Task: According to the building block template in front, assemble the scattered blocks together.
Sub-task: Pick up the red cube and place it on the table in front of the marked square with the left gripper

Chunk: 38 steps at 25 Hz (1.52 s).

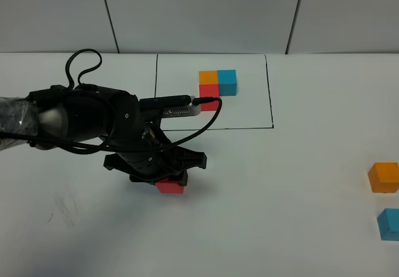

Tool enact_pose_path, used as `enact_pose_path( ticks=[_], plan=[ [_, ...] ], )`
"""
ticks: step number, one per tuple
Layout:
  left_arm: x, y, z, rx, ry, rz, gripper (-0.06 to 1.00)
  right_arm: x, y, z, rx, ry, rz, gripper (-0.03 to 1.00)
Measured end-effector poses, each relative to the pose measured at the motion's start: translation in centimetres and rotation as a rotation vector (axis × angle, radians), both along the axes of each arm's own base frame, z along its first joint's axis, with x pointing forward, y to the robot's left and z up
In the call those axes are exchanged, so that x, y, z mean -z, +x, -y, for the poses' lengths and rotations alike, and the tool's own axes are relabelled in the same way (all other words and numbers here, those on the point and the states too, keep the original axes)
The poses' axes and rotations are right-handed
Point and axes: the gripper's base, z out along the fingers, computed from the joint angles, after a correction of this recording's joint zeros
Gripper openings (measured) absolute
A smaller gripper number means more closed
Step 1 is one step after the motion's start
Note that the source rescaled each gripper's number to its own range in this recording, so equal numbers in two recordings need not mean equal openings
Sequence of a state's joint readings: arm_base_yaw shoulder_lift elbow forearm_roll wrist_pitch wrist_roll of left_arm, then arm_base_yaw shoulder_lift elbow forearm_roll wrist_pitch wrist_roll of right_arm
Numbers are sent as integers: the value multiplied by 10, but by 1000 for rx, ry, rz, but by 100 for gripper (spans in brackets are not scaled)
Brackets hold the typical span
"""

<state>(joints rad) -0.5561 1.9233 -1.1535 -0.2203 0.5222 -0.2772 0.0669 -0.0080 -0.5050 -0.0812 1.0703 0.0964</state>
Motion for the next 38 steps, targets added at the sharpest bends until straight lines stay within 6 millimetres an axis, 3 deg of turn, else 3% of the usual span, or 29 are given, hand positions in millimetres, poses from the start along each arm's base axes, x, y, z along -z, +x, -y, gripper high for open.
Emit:
enact_pose_path(
  ticks=[16,21,31,34,38],
  plan=[
    [1,1,-3,39,30,17,52,0,0,0,0,-1,0,0],
    [2,2,-8,292,121,72,52,0,0,0,0,0,0,0],
    [2,2,-9,1103,253,243,52,0,0,0,0,-1,0,0],
    [2,2,-9,1221,271,279,52,0,0,0,0,-1,0,0],
    [1,5,-6,1225,271,329,52,0,0,0,0,-1,0,0]
  ],
)
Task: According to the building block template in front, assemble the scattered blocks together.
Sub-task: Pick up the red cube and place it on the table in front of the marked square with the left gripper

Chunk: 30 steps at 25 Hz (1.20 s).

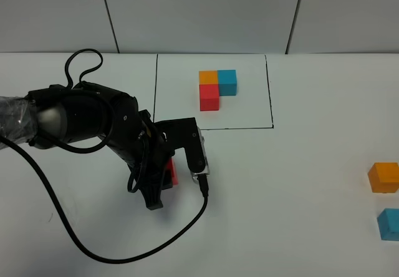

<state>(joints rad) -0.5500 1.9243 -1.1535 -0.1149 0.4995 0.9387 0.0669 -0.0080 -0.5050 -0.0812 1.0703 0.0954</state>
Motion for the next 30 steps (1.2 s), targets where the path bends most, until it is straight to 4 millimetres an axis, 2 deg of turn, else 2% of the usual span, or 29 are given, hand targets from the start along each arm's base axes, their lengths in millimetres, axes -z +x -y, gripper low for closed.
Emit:
enact_pose_path(
  ticks=[10,15,21,30],
  plan=[
    [1,4,5,-22,-35,17,52,0,0,0,0,1,0,0],
    [-4,16,21,-38,-38,-16,52,0,0,0,0,1,0,0],
    [-2,20,36,-15,-24,-44,52,0,0,0,0,0,0,0],
    [8,16,35,-5,17,-108,52,0,0,0,0,1,0,0]
  ],
)
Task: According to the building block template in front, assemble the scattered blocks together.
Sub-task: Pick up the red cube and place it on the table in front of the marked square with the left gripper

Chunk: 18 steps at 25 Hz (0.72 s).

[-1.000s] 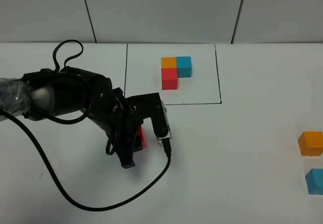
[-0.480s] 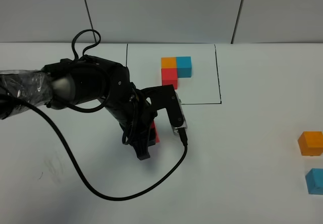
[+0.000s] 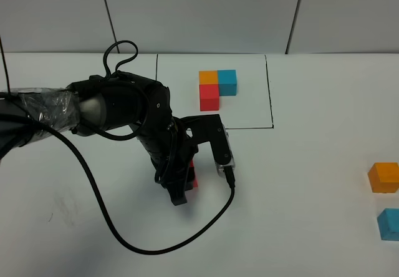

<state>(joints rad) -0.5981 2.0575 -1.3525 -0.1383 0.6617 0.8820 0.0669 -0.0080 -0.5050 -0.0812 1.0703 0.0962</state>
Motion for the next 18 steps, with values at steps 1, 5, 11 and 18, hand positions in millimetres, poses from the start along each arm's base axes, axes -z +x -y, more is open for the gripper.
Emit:
enact_pose_path(
  ticks=[1,5,11,18],
  plan=[
    [0,0,0,1,2,-4,52,0,0,0,0,0,0,0],
    [0,-2,-2,10,21,-17,52,0,0,0,0,0,0,0],
    [1,-4,-3,21,44,-41,52,0,0,0,0,0,0,0],
    [1,-8,1,35,46,-42,52,0,0,0,0,0,0,0]
  ],
)
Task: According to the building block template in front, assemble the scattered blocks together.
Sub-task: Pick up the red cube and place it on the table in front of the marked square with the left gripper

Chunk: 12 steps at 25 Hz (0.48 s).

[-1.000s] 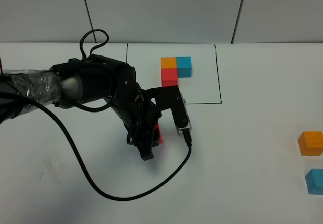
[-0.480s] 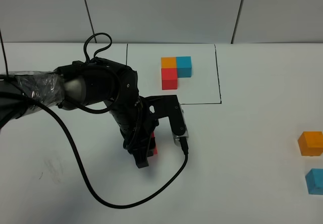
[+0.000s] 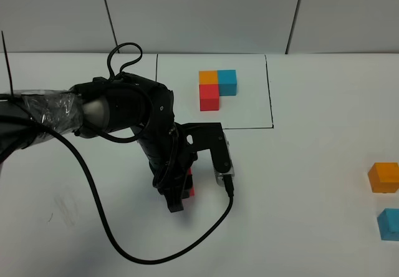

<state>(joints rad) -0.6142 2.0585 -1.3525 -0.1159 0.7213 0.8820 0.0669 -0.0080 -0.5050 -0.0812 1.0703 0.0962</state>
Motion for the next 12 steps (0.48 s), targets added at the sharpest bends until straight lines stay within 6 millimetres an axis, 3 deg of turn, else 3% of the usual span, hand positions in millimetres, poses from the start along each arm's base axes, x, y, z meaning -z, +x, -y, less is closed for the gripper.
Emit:
enact_pose_path(
  ticks=[12],
  plan=[
    [23,0,1,12,32,-43,52,0,0,0,0,0,0,0]
  ],
)
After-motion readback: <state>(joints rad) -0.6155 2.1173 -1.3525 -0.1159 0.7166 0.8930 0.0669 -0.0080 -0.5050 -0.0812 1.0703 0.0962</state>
